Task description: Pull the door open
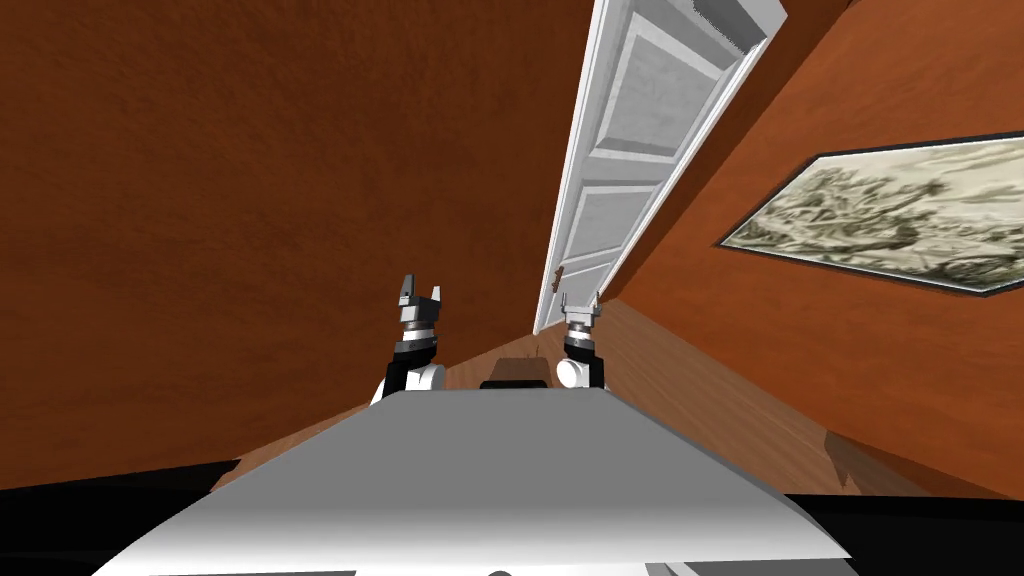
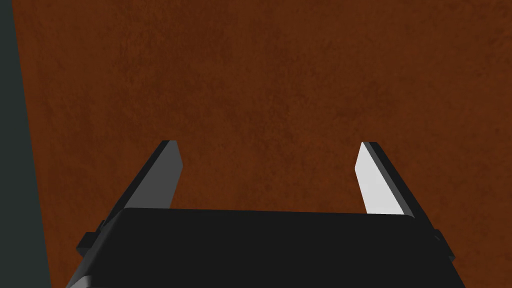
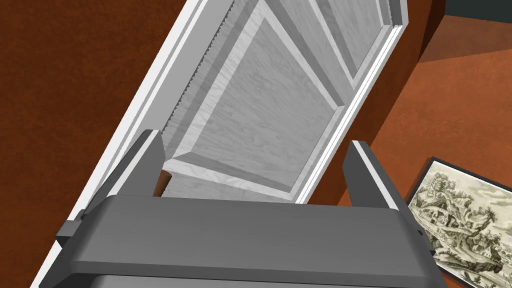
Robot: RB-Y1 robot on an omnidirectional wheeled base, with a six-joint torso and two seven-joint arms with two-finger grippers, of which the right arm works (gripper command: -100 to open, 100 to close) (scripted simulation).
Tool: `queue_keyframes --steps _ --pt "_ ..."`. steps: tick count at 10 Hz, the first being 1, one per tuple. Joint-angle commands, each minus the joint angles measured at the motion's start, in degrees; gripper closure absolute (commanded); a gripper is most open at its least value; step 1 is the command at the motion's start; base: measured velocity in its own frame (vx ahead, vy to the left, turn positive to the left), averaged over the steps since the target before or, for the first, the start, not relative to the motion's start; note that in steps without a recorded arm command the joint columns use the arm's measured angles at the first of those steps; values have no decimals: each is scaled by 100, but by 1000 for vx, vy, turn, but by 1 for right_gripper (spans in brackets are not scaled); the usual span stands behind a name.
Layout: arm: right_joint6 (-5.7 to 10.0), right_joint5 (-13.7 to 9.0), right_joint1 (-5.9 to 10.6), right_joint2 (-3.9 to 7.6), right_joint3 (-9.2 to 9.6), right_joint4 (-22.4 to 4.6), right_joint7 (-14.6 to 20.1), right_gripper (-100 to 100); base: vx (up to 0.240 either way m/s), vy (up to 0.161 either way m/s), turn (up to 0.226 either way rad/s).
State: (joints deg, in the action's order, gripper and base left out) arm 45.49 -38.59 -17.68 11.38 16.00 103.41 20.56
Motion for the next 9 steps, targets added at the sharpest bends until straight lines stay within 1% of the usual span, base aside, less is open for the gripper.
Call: queue_keyframes --steps 1,6,7,9 --pt "122 -224 89 57 136 -225 150 -100 33 -121 244" --pt "435 -941 329 261 532 -845 595 -100 17 -131 206" --pt "498 -1085 378 303 611 -970 685 -100 21 -123 258" --pt "624 -1374 474 384 770 -1219 865 -100 22 -126 187"
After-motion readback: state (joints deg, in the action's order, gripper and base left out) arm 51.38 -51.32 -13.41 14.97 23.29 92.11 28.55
